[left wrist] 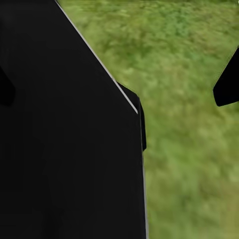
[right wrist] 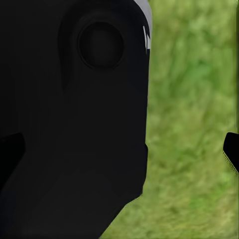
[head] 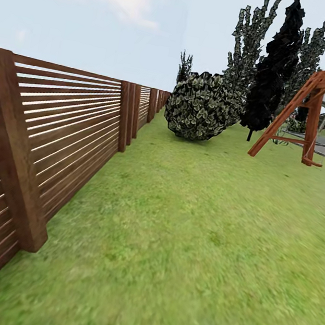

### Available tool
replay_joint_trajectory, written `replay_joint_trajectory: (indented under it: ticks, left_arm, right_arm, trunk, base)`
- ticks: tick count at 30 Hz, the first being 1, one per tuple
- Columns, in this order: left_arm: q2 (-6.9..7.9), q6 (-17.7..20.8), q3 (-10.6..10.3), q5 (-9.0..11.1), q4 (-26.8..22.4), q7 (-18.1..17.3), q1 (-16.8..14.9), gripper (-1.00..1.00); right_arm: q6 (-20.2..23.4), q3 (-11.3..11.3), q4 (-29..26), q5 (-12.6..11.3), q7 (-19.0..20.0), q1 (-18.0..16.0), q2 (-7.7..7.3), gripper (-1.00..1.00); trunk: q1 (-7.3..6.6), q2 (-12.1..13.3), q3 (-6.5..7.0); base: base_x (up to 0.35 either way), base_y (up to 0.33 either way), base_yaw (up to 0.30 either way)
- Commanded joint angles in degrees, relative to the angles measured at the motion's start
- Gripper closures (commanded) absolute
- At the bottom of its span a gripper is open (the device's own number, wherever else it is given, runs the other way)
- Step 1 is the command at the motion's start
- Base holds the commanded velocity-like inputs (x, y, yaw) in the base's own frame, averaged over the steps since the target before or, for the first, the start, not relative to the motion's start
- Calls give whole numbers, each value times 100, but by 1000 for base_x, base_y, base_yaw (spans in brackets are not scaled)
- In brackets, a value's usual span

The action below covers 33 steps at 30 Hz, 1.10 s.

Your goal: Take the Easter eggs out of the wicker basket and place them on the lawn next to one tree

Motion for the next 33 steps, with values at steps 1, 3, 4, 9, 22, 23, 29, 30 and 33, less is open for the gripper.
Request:
replay_joint_trajectory:
  ticks: [1,3,4,9,22,23,29,30,33]
  left_arm:
    - [-1,1,3,0,-13,1,4,-100]
    - [-2,1,4,-4,-13,1,4,-100]
    - [-2,1,4,-1,-13,1,4,-100]
    - [2,1,4,-3,-13,1,4,-100]
    - [-1,1,3,-5,-13,1,4,-100]
    - [0,1,3,-3,-13,1,4,-100]
    - [-2,1,3,-5,-13,1,4,-100]
    - [1,1,5,-2,-13,1,4,-100]
    - [-2,1,6,-5,-13,1,4,-100]
  right_arm:
    - [-2,2,12,1,-2,-8,-2,-100]
    - [0,2,12,1,-2,-8,-2,-100]
    - [1,2,12,1,-2,-8,-1,-100]
    - [3,2,12,1,-2,-8,0,-100]
    - [-4,2,12,1,-2,-8,-5,-100]
    - [-4,2,12,1,-2,-8,-5,-100]
    - [-4,2,12,0,-2,-8,-6,-100]
    - [-4,2,12,0,-2,-8,-2,-100]
    - [-4,2,12,1,-2,-8,0,-100]
  trunk:
    - [3,-2,-4]
    - [3,-2,-4]
    - [3,-2,-4]
    - [3,-2,-4]
    - [3,-2,-4]
    - [3,-2,-4]
    - [3,-2,-4]
    - [3,-2,-4]
    - [3,-2,-4]
  base:
    - [333,0,-4]
    - [333,0,-2]
    - [333,0,-1]
    - [333,0,0]
    - [333,0,-164]
    - [333,0,-256]
    - [333,0,-166]
    - [333,0,-14]
    - [334,0,-7]
